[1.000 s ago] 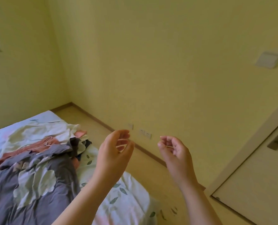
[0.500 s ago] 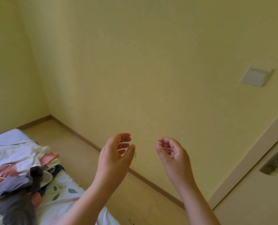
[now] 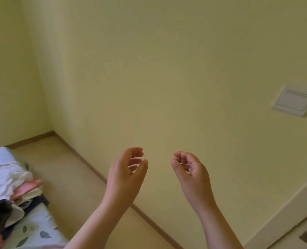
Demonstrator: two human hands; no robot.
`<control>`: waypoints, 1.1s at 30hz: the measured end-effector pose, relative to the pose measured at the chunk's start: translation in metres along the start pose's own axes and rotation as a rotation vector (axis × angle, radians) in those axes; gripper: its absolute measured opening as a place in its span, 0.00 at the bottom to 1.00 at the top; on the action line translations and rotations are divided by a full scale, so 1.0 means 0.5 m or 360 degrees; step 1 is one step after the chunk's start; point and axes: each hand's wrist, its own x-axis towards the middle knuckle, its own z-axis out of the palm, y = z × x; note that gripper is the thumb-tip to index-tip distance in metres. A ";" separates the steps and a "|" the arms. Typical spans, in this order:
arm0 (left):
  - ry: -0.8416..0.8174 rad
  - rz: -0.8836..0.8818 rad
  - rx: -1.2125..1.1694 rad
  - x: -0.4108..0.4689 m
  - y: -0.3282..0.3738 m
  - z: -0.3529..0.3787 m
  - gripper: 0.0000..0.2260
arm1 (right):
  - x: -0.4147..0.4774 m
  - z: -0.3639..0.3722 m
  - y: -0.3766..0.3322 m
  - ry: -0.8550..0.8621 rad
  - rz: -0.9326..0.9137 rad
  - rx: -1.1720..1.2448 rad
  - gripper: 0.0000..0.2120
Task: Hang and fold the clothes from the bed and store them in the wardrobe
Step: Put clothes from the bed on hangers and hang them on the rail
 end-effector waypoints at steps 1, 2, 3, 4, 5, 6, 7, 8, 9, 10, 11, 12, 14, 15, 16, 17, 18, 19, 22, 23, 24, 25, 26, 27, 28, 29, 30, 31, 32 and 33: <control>0.0008 -0.0007 0.0001 0.012 0.008 0.034 0.12 | 0.027 -0.024 0.010 -0.0021 -0.0007 -0.0007 0.06; 0.0022 -0.0013 -0.0002 0.024 0.014 0.065 0.12 | 0.055 -0.045 0.019 -0.0045 -0.0015 -0.0012 0.05; 0.0041 -0.0013 -0.0005 0.037 0.019 0.095 0.12 | 0.082 -0.064 0.029 -0.0066 -0.0026 -0.0015 0.05; 0.0061 -0.0009 0.0000 0.050 0.022 0.119 0.12 | 0.108 -0.078 0.038 -0.0082 -0.0037 -0.0016 0.06; 0.0077 -0.0007 0.0014 0.063 0.024 0.141 0.12 | 0.133 -0.090 0.047 -0.0095 -0.0045 -0.0014 0.06; 0.0088 -0.0009 0.0032 0.076 0.024 0.158 0.12 | 0.156 -0.098 0.055 -0.0110 -0.0055 -0.0009 0.06; 0.0097 -0.0013 0.0053 0.088 0.024 0.172 0.12 | 0.177 -0.103 0.062 -0.0129 -0.0065 -0.0001 0.06; 0.0107 -0.0019 0.0074 0.100 0.023 0.182 0.12 | 0.196 -0.105 0.069 -0.0153 -0.0070 0.0011 0.06; 0.0124 -0.0024 0.0093 0.113 0.020 0.191 0.12 | 0.215 -0.104 0.075 -0.0178 -0.0072 0.0023 0.06; 0.0149 -0.0026 0.0104 0.128 0.017 0.197 0.12 | 0.233 -0.101 0.082 -0.0203 -0.0074 0.0035 0.06; 0.0179 -0.0030 0.0108 0.143 0.013 0.202 0.12 | 0.252 -0.096 0.088 -0.0228 -0.0079 0.0044 0.06; 0.0206 -0.0035 0.0111 0.159 0.007 0.205 0.12 | 0.271 -0.087 0.094 -0.0251 -0.0085 0.0050 0.06; 0.0254 -0.0044 0.0123 0.191 -0.009 0.206 0.12 | 0.307 -0.064 0.103 -0.0304 -0.0097 0.0064 0.06; 0.0279 -0.0050 0.0129 0.207 -0.018 0.203 0.12 | 0.325 -0.048 0.106 -0.0336 -0.0102 0.0073 0.06; 0.0308 -0.0056 0.0134 0.224 -0.027 0.198 0.12 | 0.342 -0.031 0.109 -0.0367 -0.0112 0.0078 0.06; 0.0338 -0.0063 0.0135 0.241 -0.036 0.191 0.12 | 0.360 -0.013 0.111 -0.0393 -0.0126 0.0080 0.06; 0.0366 -0.0068 0.0134 0.260 -0.044 0.182 0.13 | 0.378 0.007 0.113 -0.0416 -0.0138 0.0085 0.07; 0.0389 -0.0070 0.0136 0.279 -0.052 0.170 0.13 | 0.397 0.029 0.114 -0.0439 -0.0146 0.0091 0.06; 0.0456 -0.0093 0.0173 0.338 -0.075 0.132 0.13 | 0.451 0.101 0.113 -0.0544 -0.0161 0.0092 0.06; 0.0484 -0.0104 0.0188 0.354 -0.084 0.118 0.12 | 0.465 0.126 0.112 -0.0579 -0.0166 0.0097 0.06; 0.0513 -0.0110 0.0212 0.370 -0.093 0.104 0.12 | 0.479 0.152 0.111 -0.0608 -0.0174 0.0104 0.06; 0.0541 -0.0116 0.0245 0.385 -0.102 0.091 0.12 | 0.492 0.178 0.112 -0.0635 -0.0183 0.0113 0.06; 0.0572 -0.0130 0.0280 0.399 -0.113 0.079 0.12 | 0.504 0.203 0.113 -0.0668 -0.0184 0.0125 0.06; 0.0605 -0.0153 0.0309 0.412 -0.124 0.068 0.12 | 0.515 0.227 0.116 -0.0711 -0.0176 0.0142 0.06; 0.0638 -0.0179 0.0331 0.423 -0.135 0.058 0.12 | 0.526 0.251 0.119 -0.0761 -0.0170 0.0160 0.06; 0.0671 -0.0206 0.0352 0.433 -0.146 0.048 0.12 | 0.536 0.274 0.122 -0.0820 -0.0163 0.0179 0.06; 0.0702 -0.0231 0.0375 0.444 -0.157 0.038 0.12 | 0.548 0.296 0.125 -0.0871 -0.0157 0.0195 0.06; 0.0734 -0.0254 0.0397 0.456 -0.167 0.027 0.12 | 0.562 0.318 0.127 -0.0913 -0.0155 0.0212 0.06; 0.0770 -0.0269 0.0415 0.468 -0.175 0.018 0.11 | 0.577 0.341 0.129 -0.0953 -0.0156 0.0234 0.06; 0.0807 -0.0279 0.0434 0.481 -0.183 0.010 0.11 | 0.594 0.364 0.132 -0.0993 -0.0163 0.0259 0.06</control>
